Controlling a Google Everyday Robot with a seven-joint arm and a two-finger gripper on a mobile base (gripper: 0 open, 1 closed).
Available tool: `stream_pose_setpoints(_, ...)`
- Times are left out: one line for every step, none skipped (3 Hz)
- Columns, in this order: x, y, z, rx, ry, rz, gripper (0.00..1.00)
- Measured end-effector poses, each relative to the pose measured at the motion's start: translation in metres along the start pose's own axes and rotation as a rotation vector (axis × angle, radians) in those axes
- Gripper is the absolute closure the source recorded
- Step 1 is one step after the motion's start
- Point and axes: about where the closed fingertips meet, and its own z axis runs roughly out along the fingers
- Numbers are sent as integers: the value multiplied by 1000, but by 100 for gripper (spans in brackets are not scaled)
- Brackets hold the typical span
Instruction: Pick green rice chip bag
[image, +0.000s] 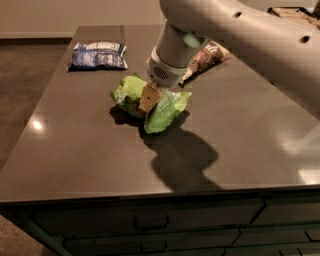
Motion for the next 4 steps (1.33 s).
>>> stream_pose_setpoints(4, 7, -40, -18, -83, -60, 100)
stream_pose_setpoints(2, 18, -86, -34, -174, -147, 100)
stream_pose_setpoints(-4, 28, -123, -46, -239, -232, 100)
stream_pose_setpoints(-9, 37, -146, -63, -280, -305, 100)
